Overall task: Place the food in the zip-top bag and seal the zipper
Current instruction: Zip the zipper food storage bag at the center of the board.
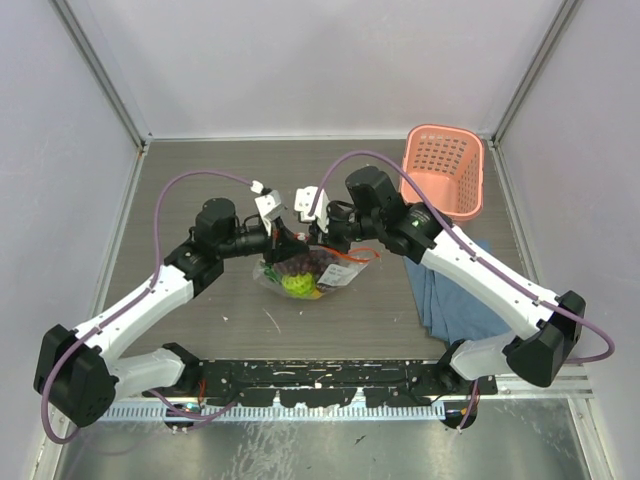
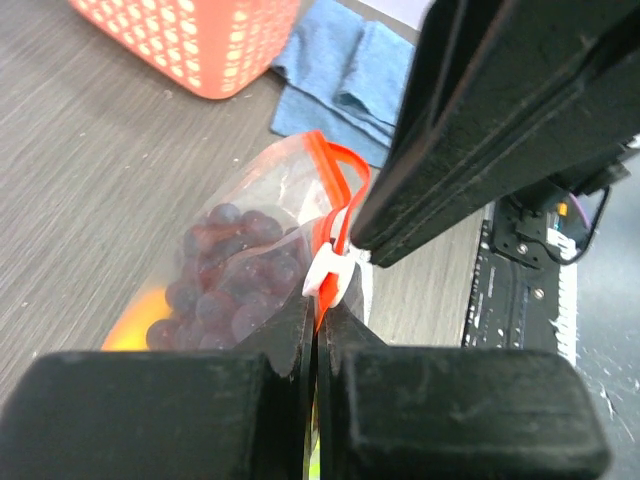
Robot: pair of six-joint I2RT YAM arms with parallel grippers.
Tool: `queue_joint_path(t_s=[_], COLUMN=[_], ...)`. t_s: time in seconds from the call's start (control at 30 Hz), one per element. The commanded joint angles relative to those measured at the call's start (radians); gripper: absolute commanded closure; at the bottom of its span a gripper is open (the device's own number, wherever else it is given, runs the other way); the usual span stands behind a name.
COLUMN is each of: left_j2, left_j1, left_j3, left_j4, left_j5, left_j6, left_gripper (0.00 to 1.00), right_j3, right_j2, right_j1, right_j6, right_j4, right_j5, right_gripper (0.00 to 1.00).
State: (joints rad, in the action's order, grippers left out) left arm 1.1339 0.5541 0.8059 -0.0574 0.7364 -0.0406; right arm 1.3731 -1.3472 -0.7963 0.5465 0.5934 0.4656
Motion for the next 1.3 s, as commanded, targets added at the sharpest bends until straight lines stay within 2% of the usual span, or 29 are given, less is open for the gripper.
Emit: queue_joint_path(t_s=[0.0, 0.1, 0.2, 0.37, 0.47, 0.63, 1.1, 1.27], left_j2=[-0.047, -0.059, -0.063, -0.076, -0.088, -0.098, -0.105, -0.111], left_j1=[-0.004, -0.005, -0.005, -0.005, -0.005, -0.005, -0.005, -0.005], left_j3=[-0.040, -0.086, -0.091, -0.088, -0.088, -0.086, -0.082, -0.083], left_j4=[-0.173, -0.262, -0.269, -0.221, -0.205, -0.183, -0.177, -0.174], left_j5=[-0.133, -0.137, -0.101, -0.059, -0.040, -0.016, 0.001, -0.002], left_j6=[-0.156, -0.211, -0.206, -0.150, -0.124, -0.096, -0.093, -0.094], left_gripper=[1.00, 1.00, 1.00, 1.00, 1.00, 1.00, 1.00, 1.00], right_j3=[-0.027, -0.045, -0.051, -0.044, -0.024, 0.019, 0.055, 0.066], right_j2=[0.044, 0.043, 0.042, 0.068, 0.060, 0.011, -0.065, -0.086], right_j1=[0.010, 0.014, 0.014, 0.019, 0.024, 0.029, 0.038, 0.042], right_j6=[-0.022, -0.039, -0.043, 0.026, 0.094, 0.195, 0.202, 0.199], right_j4=[-0.031, -0.031, -0.030, -0.055, -0.063, -0.075, -0.073, -0.051], right_j5=[-0.072, -0.071, -0.044, 0.040, 0.096, 0.176, 0.204, 0.219], right_gripper=[0.99, 0.99, 0.99, 0.76, 0.73, 0.71, 0.71, 0.78])
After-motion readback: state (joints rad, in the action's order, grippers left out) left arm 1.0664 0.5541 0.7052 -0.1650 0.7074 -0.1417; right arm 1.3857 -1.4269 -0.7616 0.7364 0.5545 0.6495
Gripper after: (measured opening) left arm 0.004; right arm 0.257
